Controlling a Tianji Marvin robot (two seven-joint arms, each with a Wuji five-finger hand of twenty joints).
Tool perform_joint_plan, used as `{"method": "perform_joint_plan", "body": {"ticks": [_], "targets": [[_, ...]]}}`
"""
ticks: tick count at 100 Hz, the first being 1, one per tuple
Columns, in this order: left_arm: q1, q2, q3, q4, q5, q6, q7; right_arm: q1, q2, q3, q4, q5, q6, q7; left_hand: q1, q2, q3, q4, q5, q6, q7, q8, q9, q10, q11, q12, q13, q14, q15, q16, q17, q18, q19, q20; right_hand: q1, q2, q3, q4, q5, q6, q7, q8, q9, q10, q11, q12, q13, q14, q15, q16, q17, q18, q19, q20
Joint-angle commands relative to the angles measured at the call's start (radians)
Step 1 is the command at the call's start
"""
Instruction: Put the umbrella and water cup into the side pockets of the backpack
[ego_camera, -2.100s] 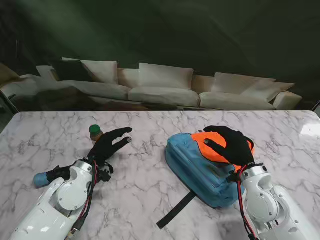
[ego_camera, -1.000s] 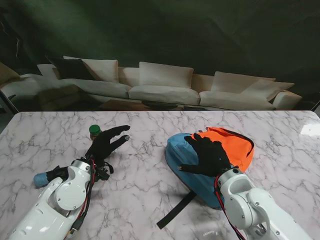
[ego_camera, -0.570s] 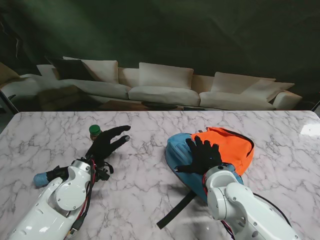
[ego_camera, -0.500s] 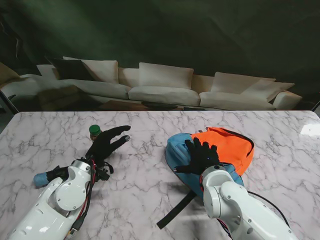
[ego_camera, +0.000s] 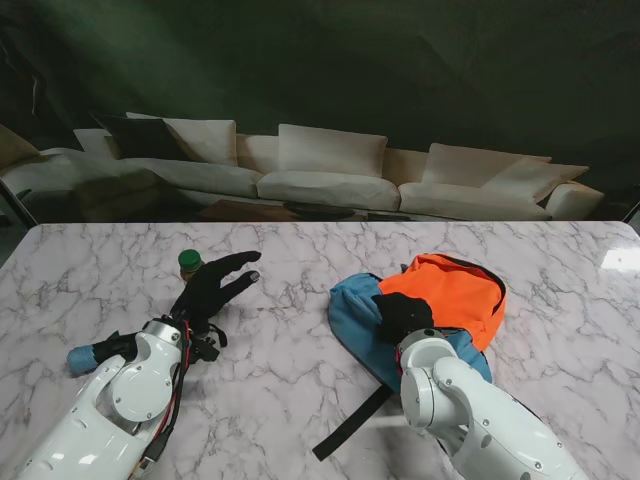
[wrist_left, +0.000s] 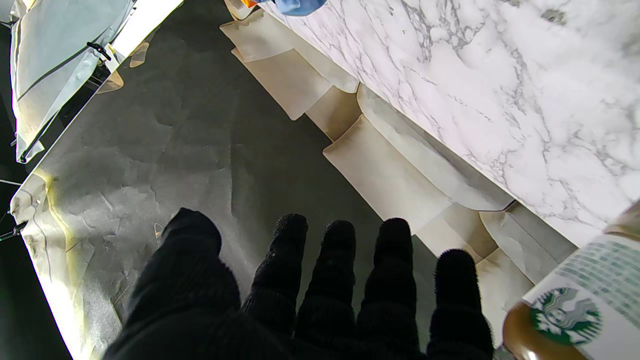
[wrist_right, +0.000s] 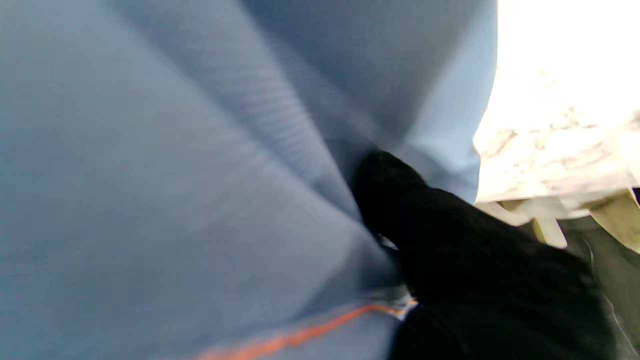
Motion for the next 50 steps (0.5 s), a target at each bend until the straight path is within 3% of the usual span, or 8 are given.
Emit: {"method": "perform_joint_plan", "body": {"ticks": [1, 10, 18, 34, 50], "targets": [[0.001, -0.002, 0.002, -0.003, 0.0, 0.001, -0.012, -0.016, -0.009, 0.003, 0.022, 0.026, -0.024, -0.029, 0.007, 0.035, -0.012, 0.019, 0.014, 0.001, 0.005, 0.0, 0.007, -0.004, 0.011, 0.004, -0.01, -0.011, 0.006, 0.002, -0.009, -0.003, 0.007, 0.003, 0.117, -0.015, 0.172, -0.023, 0.173, -0.184, 0.202, 0.039, 0.203, -0.075, 0.123, 0.08, 0.165, -0.071, 0.154, 0.086, 0.074, -0.029, 0.078, 0.032], [0.001, -0.002, 0.002, -0.003, 0.001, 0.001, -0.011, -0.026, -0.016, 0.023, 0.04, 0.037, -0.095, -0.084, 0.007, 0.035, -0.013, 0.019, 0.012, 0.0, 0.004, 0.0, 0.007, -0.003, 0.011, 0.004, -0.01, -0.008, 0.006, 0.002, -0.009, -0.002, 0.007, 0.003, 0.13, -0.028, 0.248, -0.027, 0.293, -0.229, 0.267, 0.088, 0.317, -0.094, 0.156, 0.106, 0.282, -0.078, 0.233, 0.121, 0.203, -0.028, 0.171, 0.054], [0.001, -0.002, 0.002, -0.003, 0.002, 0.002, -0.01, -0.035, -0.022, 0.043, 0.049, 0.053, -0.166, -0.124, 0.008, 0.037, -0.012, 0.019, 0.009, 0.0, 0.003, -0.001, 0.006, -0.005, 0.011, 0.004, -0.011, -0.01, 0.005, 0.002, -0.008, -0.003, 0.007, 0.003, 0.13, -0.039, 0.27, -0.026, 0.337, -0.251, 0.299, 0.105, 0.344, -0.108, 0.176, 0.131, 0.315, -0.076, 0.264, 0.137, 0.253, -0.025, 0.196, 0.045], [-0.001, -0.001, 0.003, -0.001, 0.004, 0.001, -0.012, -0.053, -0.017, 0.078, 0.044, 0.049, -0.355, -0.161, 0.008, 0.036, -0.013, 0.019, 0.01, 0.0, 0.003, -0.001, 0.006, -0.004, 0.012, 0.004, -0.009, -0.009, 0.006, 0.002, -0.008, -0.004, 0.007, 0.003, 0.127, -0.033, 0.276, -0.026, 0.39, -0.28, 0.33, 0.119, 0.358, -0.144, 0.192, 0.154, 0.325, -0.087, 0.274, 0.151, 0.263, -0.036, 0.202, 0.032], [-0.001, -0.001, 0.004, -0.001, 0.004, 0.003, -0.011, -0.052, -0.008, 0.074, 0.005, 0.072, -0.509, -0.126, 0.008, 0.037, -0.012, 0.019, 0.01, 0.001, 0.004, -0.001, 0.006, -0.003, 0.012, 0.004, -0.01, -0.009, 0.006, 0.002, -0.008, -0.003, 0.007, 0.003, 0.124, -0.027, 0.271, -0.027, 0.414, -0.286, 0.335, 0.119, 0.356, -0.16, 0.191, 0.158, 0.318, -0.094, 0.265, 0.154, 0.261, -0.046, 0.201, 0.024]]}}
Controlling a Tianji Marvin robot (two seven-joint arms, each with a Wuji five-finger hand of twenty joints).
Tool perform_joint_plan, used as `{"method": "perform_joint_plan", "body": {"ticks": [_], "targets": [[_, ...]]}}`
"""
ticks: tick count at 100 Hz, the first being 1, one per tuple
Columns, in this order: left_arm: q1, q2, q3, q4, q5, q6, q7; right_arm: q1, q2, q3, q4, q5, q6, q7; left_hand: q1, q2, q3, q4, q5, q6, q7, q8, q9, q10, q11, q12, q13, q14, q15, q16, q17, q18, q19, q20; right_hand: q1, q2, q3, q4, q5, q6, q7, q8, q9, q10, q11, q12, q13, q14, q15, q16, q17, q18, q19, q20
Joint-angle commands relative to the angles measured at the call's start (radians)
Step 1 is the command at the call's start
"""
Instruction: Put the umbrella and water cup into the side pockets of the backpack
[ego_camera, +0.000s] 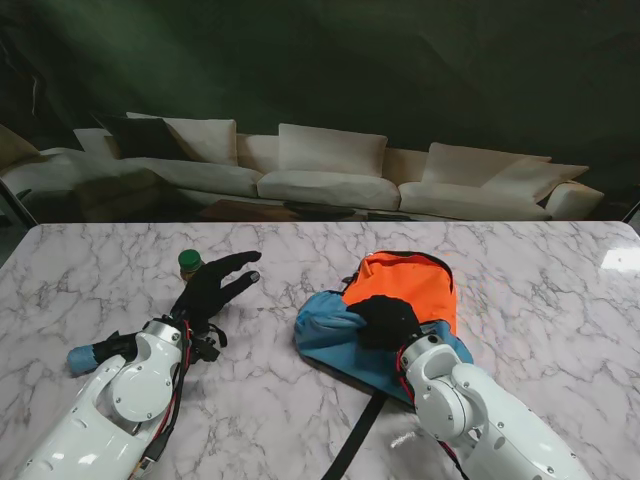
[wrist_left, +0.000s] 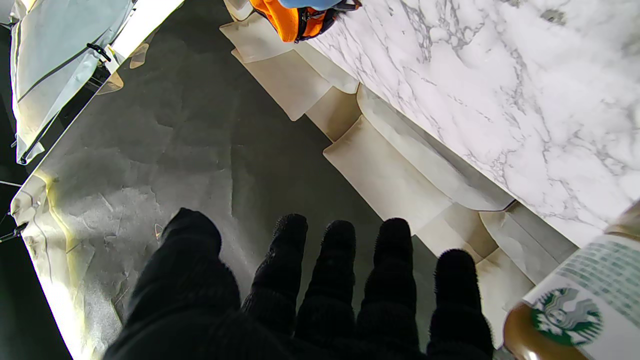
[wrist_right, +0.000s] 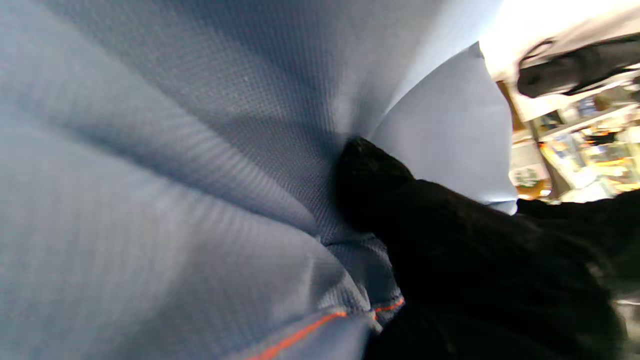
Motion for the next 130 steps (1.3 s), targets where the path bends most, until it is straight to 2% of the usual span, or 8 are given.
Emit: {"method": "perform_joint_plan", "body": {"ticks": [1, 55, 62, 66, 72, 79, 87, 130], "targets": [[-0.001, -0.001, 0.003, -0.002, 0.001, 0.003, -0.012, 0.004, 0.002, -0.015, -0.041, 0.012, -0.052, 0.025, 0.007, 0.037, -0.013, 0.019, 0.01, 0.001, 0.003, -0.001, 0.006, -0.003, 0.012, 0.004, -0.011, -0.009, 0.006, 0.002, -0.009, -0.003, 0.007, 0.003, 0.101, 0.084, 0.14, 0.042, 0.152, -0.194, 0.216, 0.093, 0.066, -0.09, 0.106, 0.039, 0.069, -0.071, 0.084, 0.043, 0.007, -0.033, 0.032, -0.011], [0.001, -0.001, -0.002, -0.004, 0.008, -0.001, -0.007, 0.04, 0.026, -0.152, 0.005, 0.106, -0.261, 0.159, 0.009, 0.037, -0.013, 0.019, 0.01, 0.0, 0.003, -0.001, 0.007, -0.004, 0.012, 0.004, -0.008, -0.009, 0.007, 0.002, -0.008, -0.003, 0.008, 0.003, 0.084, 0.132, 0.075, 0.042, 0.137, -0.206, 0.185, 0.083, -0.029, -0.124, -0.033, -0.044, -0.064, -0.108, -0.117, 0.018, -0.08, -0.063, -0.056, -0.056], [0.001, -0.001, -0.001, -0.003, 0.009, -0.001, -0.007, 0.042, 0.037, -0.153, 0.009, 0.106, -0.279, 0.199, 0.008, 0.037, -0.013, 0.019, 0.009, 0.0, 0.003, -0.001, 0.007, -0.004, 0.012, 0.004, -0.01, -0.011, 0.006, 0.002, -0.008, -0.004, 0.007, 0.003, 0.048, 0.177, -0.067, 0.072, 0.009, -0.215, 0.121, -0.039, -0.176, -0.075, -0.112, -0.073, -0.219, -0.089, -0.217, -0.029, -0.21, -0.024, -0.112, -0.032], [0.001, -0.001, -0.002, -0.004, 0.009, 0.0, -0.007, 0.043, 0.045, -0.148, 0.005, 0.103, -0.294, 0.232, 0.009, 0.037, -0.012, 0.019, 0.009, 0.001, 0.003, -0.001, 0.007, -0.004, 0.012, 0.004, -0.009, -0.01, 0.006, 0.002, -0.008, -0.003, 0.008, 0.003, -0.047, 0.15, -0.183, 0.056, -0.141, -0.249, 0.206, -0.18, -0.303, -0.068, -0.119, -0.118, -0.341, -0.063, -0.27, -0.082, -0.314, 0.01, -0.17, -0.03], [0.001, -0.002, -0.002, -0.004, 0.009, 0.0, -0.005, 0.04, 0.051, -0.137, 0.003, 0.107, -0.318, 0.253, 0.008, 0.037, -0.013, 0.019, 0.008, 0.001, 0.003, -0.001, 0.006, -0.004, 0.012, 0.004, -0.009, -0.009, 0.006, 0.002, -0.008, -0.002, 0.007, 0.003, -0.226, 0.127, -0.242, 0.068, -0.251, -0.204, 0.196, -0.213, -0.433, -0.004, -0.15, -0.146, -0.468, -0.032, -0.32, -0.129, -0.419, 0.044, -0.241, -0.041], [0.002, -0.002, -0.003, -0.005, 0.01, 0.0, -0.003, 0.03, 0.054, -0.116, -0.006, 0.117, -0.342, 0.269, 0.008, 0.037, -0.013, 0.019, 0.008, 0.0, 0.003, -0.001, 0.006, -0.003, 0.012, 0.004, -0.009, -0.009, 0.006, 0.002, -0.008, -0.004, 0.007, 0.003, -0.427, 0.165, -0.259, 0.158, -0.263, -0.112, -0.01, -0.076, -0.548, 0.049, -0.16, -0.161, -0.579, -0.001, -0.354, -0.186, -0.506, 0.064, -0.328, -0.042], [0.002, -0.002, -0.004, -0.005, 0.009, 0.001, -0.002, 0.013, 0.052, -0.079, -0.018, 0.116, -0.378, 0.252, 0.009, 0.037, -0.012, 0.019, 0.009, 0.0, 0.003, -0.001, 0.006, -0.003, 0.012, 0.004, -0.01, -0.01, 0.006, 0.002, -0.008, -0.003, 0.007, 0.003, -0.508, 0.176, -0.332, 0.167, -0.322, -0.076, -0.077, -0.043, -0.608, 0.068, -0.163, -0.163, -0.627, 0.007, -0.37, -0.206, -0.542, 0.068, -0.372, -0.049], [0.002, -0.001, -0.002, -0.006, 0.011, 0.003, -0.007, -0.06, 0.044, 0.168, -0.172, 0.092, -0.378, 0.242, 0.009, 0.037, -0.013, 0.019, 0.008, -0.001, 0.003, -0.001, 0.005, -0.004, 0.012, 0.004, -0.01, -0.01, 0.006, 0.002, -0.008, -0.002, 0.008, 0.003, -0.512, 0.323, -0.545, 0.186, -0.415, -0.017, -0.193, -0.042, -0.62, 0.076, -0.204, -0.185, -0.665, 0.02, -0.421, -0.24, -0.579, 0.081, -0.449, -0.062]]}}
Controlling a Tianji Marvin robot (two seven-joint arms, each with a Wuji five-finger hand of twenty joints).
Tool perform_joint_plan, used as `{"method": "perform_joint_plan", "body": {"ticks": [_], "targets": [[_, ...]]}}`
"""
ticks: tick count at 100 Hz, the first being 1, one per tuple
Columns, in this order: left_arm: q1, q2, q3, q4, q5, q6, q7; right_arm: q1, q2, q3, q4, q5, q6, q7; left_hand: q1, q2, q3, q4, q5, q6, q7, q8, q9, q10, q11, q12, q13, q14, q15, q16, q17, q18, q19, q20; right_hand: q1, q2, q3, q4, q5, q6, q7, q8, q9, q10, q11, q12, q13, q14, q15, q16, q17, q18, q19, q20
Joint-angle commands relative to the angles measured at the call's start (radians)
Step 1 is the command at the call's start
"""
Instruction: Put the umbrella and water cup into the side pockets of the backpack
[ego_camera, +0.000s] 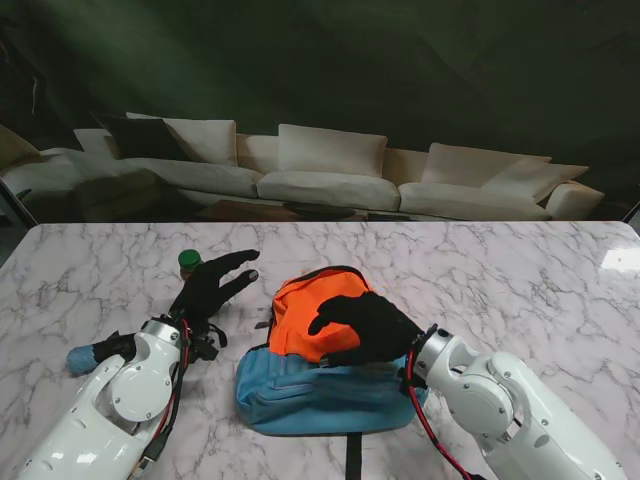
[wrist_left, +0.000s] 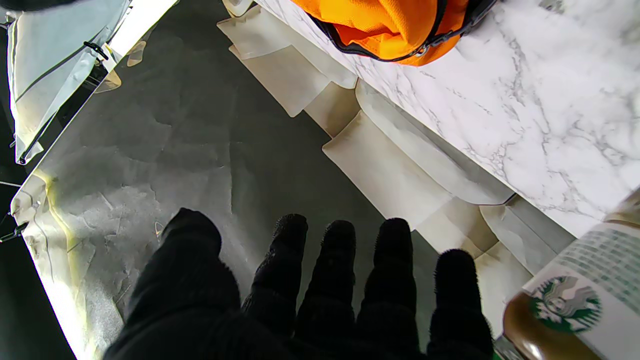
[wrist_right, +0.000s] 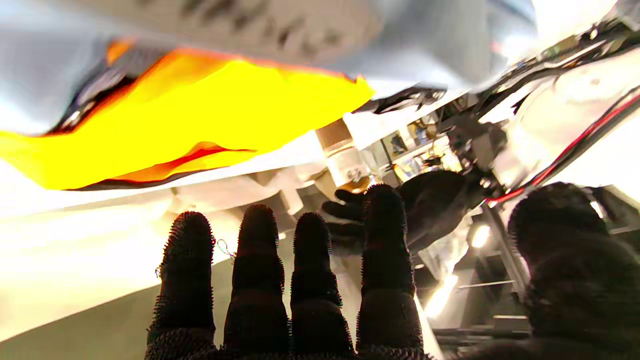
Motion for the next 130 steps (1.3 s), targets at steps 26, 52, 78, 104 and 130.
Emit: {"method": "perform_joint_plan", "body": {"ticks": [26, 52, 78, 104, 130], "targets": [[-0.001, -0.001, 0.005, -0.002, 0.001, 0.003, -0.015, 0.177, -0.004, -0.015, 0.103, -0.014, 0.043, -0.034, 0.008, 0.037, -0.013, 0.019, 0.008, 0.0, 0.003, -0.001, 0.005, -0.003, 0.012, 0.004, -0.01, -0.01, 0.006, 0.002, -0.008, -0.003, 0.008, 0.003, 0.018, 0.033, -0.046, 0.04, -0.052, 0.014, -0.041, 0.011, -0.022, -0.007, -0.018, -0.005, -0.022, 0.001, -0.04, -0.038, -0.015, 0.009, -0.019, -0.01], [0.0, -0.001, 0.004, -0.003, 0.0, 0.001, -0.014, 0.393, -0.027, -0.161, 0.342, 0.083, 0.054, -0.044, 0.009, 0.037, -0.013, 0.019, 0.009, 0.001, 0.003, -0.001, 0.006, -0.004, 0.012, 0.004, -0.01, -0.01, 0.006, 0.002, -0.007, -0.003, 0.008, 0.003, 0.025, 0.023, -0.038, 0.046, -0.068, 0.01, -0.034, 0.021, -0.037, -0.019, -0.007, 0.001, -0.036, -0.01, -0.049, -0.043, -0.029, 0.005, -0.044, -0.018], [0.0, -0.001, 0.005, -0.003, -0.002, -0.002, -0.016, 0.555, -0.04, -0.315, 0.517, 0.084, 0.102, -0.041, 0.009, 0.037, -0.013, 0.019, 0.008, 0.001, 0.003, -0.001, 0.007, -0.004, 0.012, 0.004, -0.009, -0.009, 0.006, 0.002, -0.008, -0.003, 0.008, 0.002, -0.196, -0.048, -0.018, -0.004, -0.265, 0.23, -0.244, -0.099, -0.121, 0.031, -0.076, -0.035, -0.077, -0.002, -0.089, -0.078, -0.053, 0.002, -0.118, -0.04], [0.0, -0.001, 0.003, -0.001, 0.009, -0.004, -0.01, 0.627, -0.041, -0.424, 0.617, 0.015, 0.213, -0.051, 0.009, 0.038, -0.013, 0.019, 0.006, -0.001, 0.002, -0.002, 0.005, -0.004, 0.012, 0.004, -0.011, -0.01, 0.006, 0.002, -0.008, -0.004, 0.008, 0.002, -0.334, -0.074, 0.087, -0.022, -0.288, 0.306, -0.34, -0.15, -0.164, 0.067, -0.138, -0.062, -0.078, 0.004, -0.095, -0.077, -0.038, 0.005, -0.124, -0.031], [-0.001, 0.0, 0.007, 0.0, 0.003, -0.004, -0.018, 0.653, -0.045, -0.508, 0.647, 0.024, 0.382, 0.002, 0.007, 0.037, -0.014, 0.019, 0.006, 0.0, 0.002, -0.001, 0.004, -0.005, 0.012, 0.004, -0.011, -0.01, 0.006, 0.002, -0.009, -0.004, 0.008, 0.002, -0.406, -0.05, 0.105, -0.032, -0.275, 0.324, -0.389, -0.161, -0.258, 0.078, -0.282, -0.133, -0.135, 0.03, -0.125, -0.085, -0.058, 0.055, -0.176, -0.069]]}}
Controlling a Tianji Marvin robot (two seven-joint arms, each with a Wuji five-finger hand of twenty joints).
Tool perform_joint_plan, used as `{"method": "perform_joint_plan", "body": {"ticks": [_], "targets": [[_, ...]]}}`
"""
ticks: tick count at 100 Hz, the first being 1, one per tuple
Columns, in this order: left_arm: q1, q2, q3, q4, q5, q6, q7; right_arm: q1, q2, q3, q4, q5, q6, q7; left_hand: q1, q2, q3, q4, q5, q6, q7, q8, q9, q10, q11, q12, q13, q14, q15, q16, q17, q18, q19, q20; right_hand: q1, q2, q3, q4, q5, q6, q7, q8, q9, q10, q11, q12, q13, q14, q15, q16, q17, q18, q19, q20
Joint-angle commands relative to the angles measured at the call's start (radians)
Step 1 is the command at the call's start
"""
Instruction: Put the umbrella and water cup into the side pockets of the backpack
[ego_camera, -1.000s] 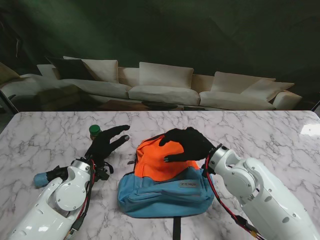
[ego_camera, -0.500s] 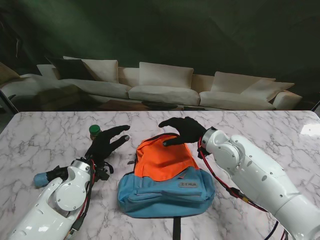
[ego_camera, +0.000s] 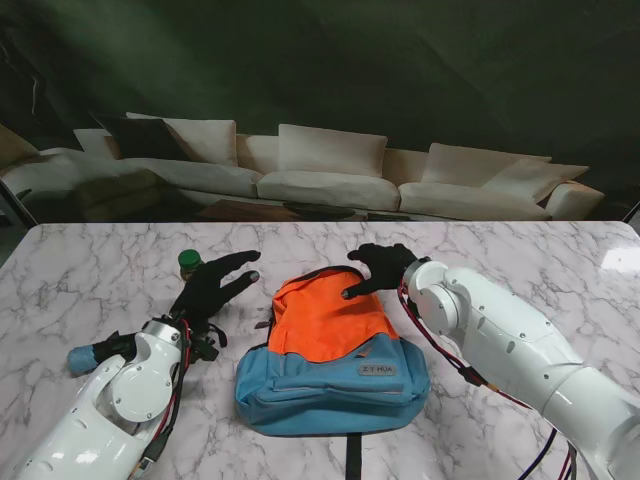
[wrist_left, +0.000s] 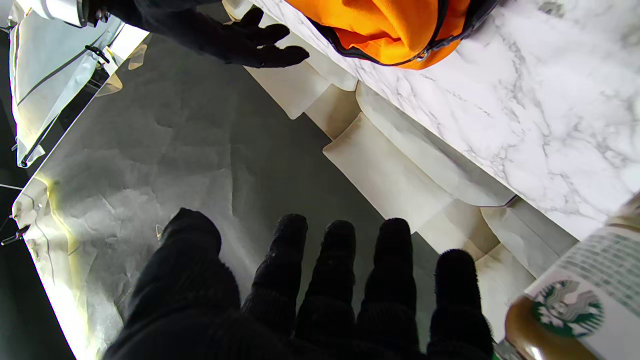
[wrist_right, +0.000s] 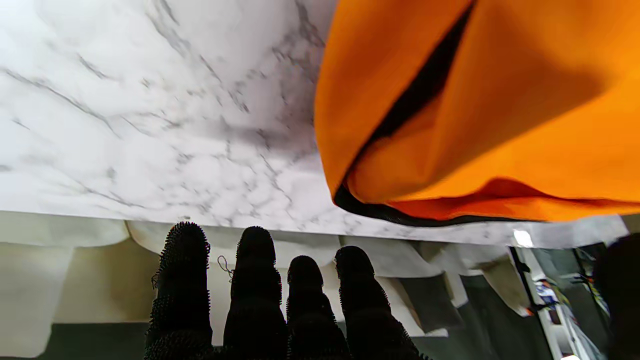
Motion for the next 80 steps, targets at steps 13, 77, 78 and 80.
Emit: {"method": "perform_joint_plan", "body": {"ticks": [13, 77, 78, 80], "targets": [[-0.001, 0.0, 0.007, 0.001, -0.002, -0.002, -0.017, 0.023, -0.018, -0.063, 0.045, 0.03, 0.073, 0.02, 0.007, 0.035, -0.013, 0.019, 0.006, -0.001, 0.002, -0.001, 0.005, -0.005, 0.013, 0.004, -0.01, -0.01, 0.006, 0.002, -0.008, -0.004, 0.008, 0.003, -0.061, -0.009, 0.028, -0.02, -0.024, 0.066, -0.072, -0.021, 0.0, 0.024, -0.123, -0.058, -0.02, 0.036, -0.036, -0.018, -0.009, 0.05, -0.02, -0.037], [-0.005, 0.0, 0.012, 0.004, 0.002, -0.002, -0.017, 0.1, -0.166, -0.232, 0.287, 0.193, 0.121, -0.123, 0.009, 0.031, -0.012, 0.019, 0.005, 0.0, 0.003, -0.001, 0.005, -0.005, 0.013, 0.004, -0.009, -0.009, 0.007, 0.002, -0.009, -0.002, 0.009, 0.002, 0.315, -0.046, -0.132, 0.029, -0.025, -0.1, 0.266, 0.37, -0.005, -0.089, 0.156, 0.072, 0.06, -0.022, 0.037, 0.015, 0.008, 0.017, 0.073, -0.015], [-0.005, 0.0, 0.012, 0.005, 0.002, -0.002, -0.017, 0.101, -0.169, -0.233, 0.291, 0.193, 0.12, -0.127, 0.008, 0.031, -0.013, 0.019, 0.006, 0.0, 0.003, -0.001, 0.005, -0.005, 0.014, 0.004, -0.009, -0.009, 0.007, 0.002, -0.009, -0.002, 0.009, 0.002, 0.334, -0.043, -0.142, 0.029, -0.025, -0.111, 0.287, 0.388, 0.005, -0.094, 0.177, 0.081, 0.066, -0.02, 0.043, 0.018, 0.01, 0.018, 0.079, -0.012], [-0.005, 0.0, 0.012, 0.005, 0.003, -0.002, -0.017, 0.101, -0.173, -0.237, 0.301, 0.194, 0.118, -0.135, 0.009, 0.031, -0.013, 0.019, 0.005, -0.001, 0.003, -0.001, 0.004, -0.006, 0.013, 0.004, -0.01, -0.01, 0.006, 0.002, -0.008, -0.003, 0.009, 0.002, 0.368, -0.037, -0.166, 0.034, -0.025, -0.131, 0.322, 0.416, 0.025, -0.105, 0.209, 0.094, 0.077, -0.024, 0.053, 0.024, 0.016, 0.019, 0.087, -0.007]]}}
